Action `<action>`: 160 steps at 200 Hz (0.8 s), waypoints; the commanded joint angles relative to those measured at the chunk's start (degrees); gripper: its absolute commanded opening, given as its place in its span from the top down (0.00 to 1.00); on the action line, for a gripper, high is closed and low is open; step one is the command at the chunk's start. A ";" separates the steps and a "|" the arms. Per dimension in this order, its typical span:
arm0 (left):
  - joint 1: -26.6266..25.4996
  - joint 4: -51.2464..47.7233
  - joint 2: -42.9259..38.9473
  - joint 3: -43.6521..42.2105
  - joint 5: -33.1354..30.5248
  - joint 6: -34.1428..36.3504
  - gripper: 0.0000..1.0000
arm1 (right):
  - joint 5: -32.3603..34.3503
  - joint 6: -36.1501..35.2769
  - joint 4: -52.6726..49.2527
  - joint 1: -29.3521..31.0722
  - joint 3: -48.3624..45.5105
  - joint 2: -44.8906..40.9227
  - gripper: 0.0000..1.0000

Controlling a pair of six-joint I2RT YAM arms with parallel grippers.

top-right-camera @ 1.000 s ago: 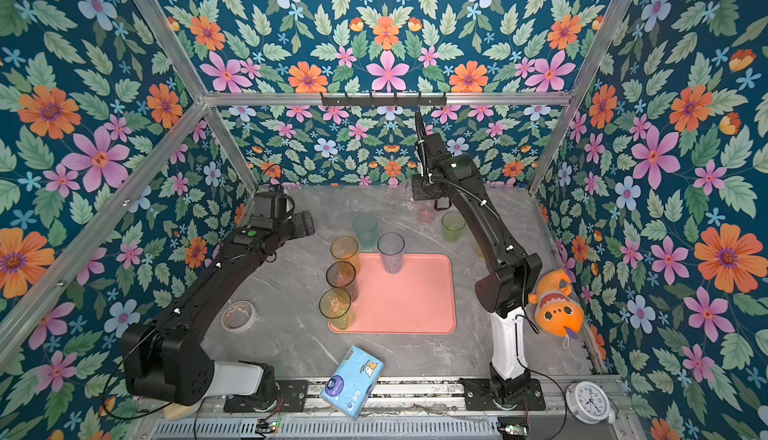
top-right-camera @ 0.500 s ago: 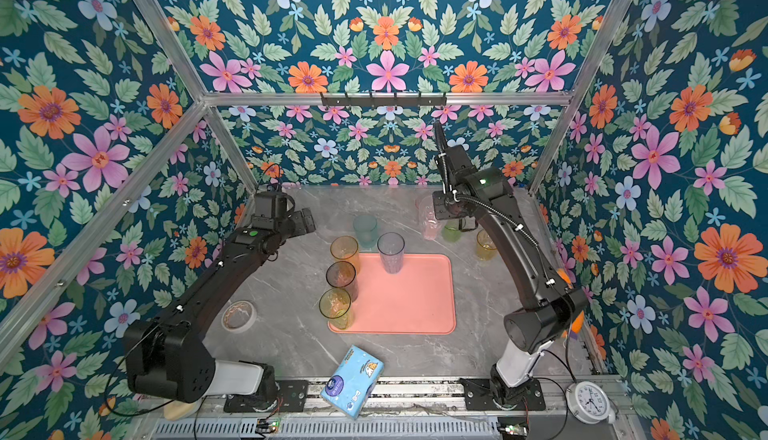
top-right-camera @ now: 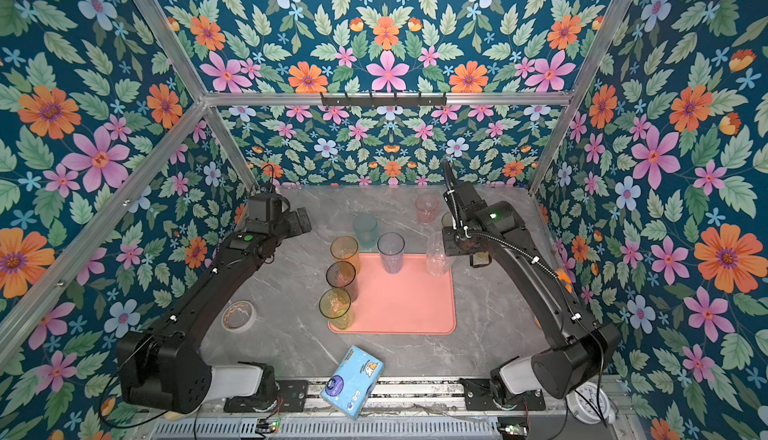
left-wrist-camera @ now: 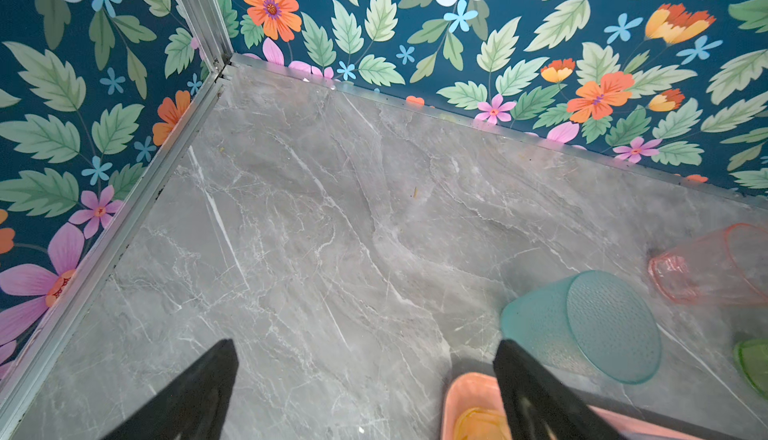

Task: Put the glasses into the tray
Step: 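Carry the clear glass toward the pink tray with the right gripper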

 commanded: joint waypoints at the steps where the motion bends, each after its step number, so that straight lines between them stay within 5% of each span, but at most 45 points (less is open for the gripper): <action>1: 0.03 0.98 0.28 0.16 -0.29 0.71 0.01 | 0.86 1.15 2.54 2.41 -3.07 -1.45 1.00; 160: 0.21 0.65 -0.67 -1.20 -0.54 0.59 0.01 | 0.13 2.83 8.81 11.70 -10.16 -0.31 1.00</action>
